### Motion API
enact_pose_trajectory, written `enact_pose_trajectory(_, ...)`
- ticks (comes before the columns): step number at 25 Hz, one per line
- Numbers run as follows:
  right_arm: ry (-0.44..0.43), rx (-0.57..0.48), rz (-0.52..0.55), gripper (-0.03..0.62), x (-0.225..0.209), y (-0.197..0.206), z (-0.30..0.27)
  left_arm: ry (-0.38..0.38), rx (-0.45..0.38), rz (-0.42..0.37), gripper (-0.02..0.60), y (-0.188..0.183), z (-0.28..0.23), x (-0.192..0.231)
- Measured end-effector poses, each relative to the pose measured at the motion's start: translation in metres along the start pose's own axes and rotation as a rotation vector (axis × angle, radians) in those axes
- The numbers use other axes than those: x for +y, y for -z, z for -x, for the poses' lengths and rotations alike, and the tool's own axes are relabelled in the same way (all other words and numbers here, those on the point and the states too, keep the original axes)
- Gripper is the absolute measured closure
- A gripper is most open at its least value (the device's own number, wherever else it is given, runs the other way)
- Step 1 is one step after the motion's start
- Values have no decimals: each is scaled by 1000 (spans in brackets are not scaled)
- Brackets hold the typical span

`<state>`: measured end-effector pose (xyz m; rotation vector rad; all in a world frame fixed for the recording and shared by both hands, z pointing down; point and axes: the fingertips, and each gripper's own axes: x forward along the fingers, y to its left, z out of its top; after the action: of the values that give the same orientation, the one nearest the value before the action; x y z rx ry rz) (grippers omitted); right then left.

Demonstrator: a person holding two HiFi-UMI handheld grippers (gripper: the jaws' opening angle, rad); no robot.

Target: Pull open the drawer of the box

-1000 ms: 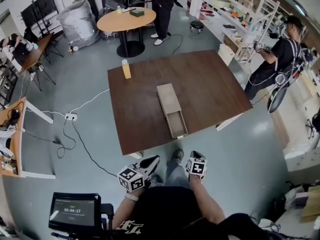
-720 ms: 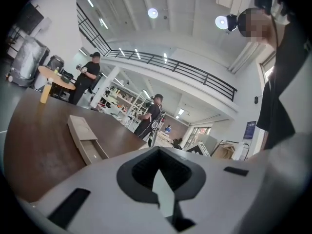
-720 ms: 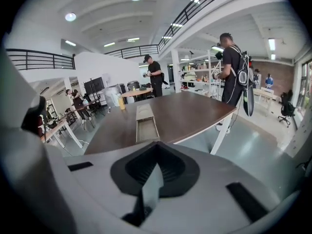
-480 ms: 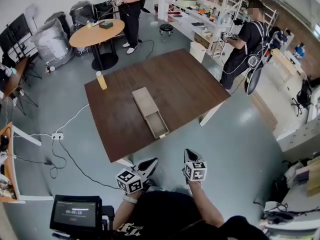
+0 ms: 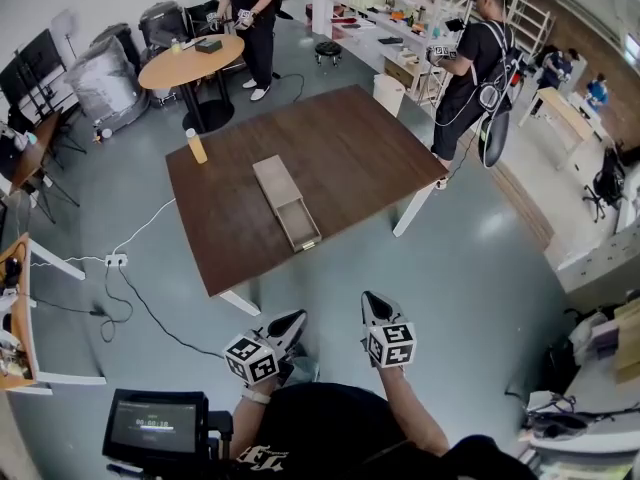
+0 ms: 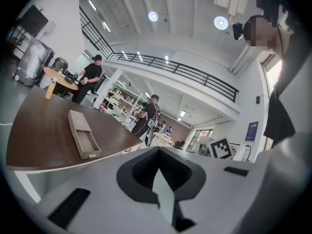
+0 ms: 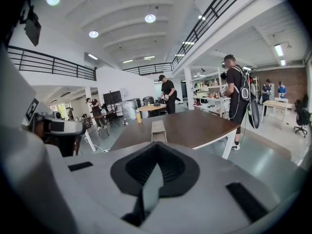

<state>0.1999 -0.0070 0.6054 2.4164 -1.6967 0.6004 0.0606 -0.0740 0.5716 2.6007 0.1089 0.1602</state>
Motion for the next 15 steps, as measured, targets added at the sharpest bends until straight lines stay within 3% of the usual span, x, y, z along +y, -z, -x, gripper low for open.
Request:
enact_pose_trajectory(3,-36,-21,0,606,3,12,41,-15,-8,-5,581,23,12,-35)
enact_pose_trajectory(9,-54,-65,-21,606,-3,42,127,46,-76,-52,581,57,46,-123)
enact_pose_trajectory(15,-121,-122,20,606,24,52,190,18,-87,-52,581,90,75,-163)
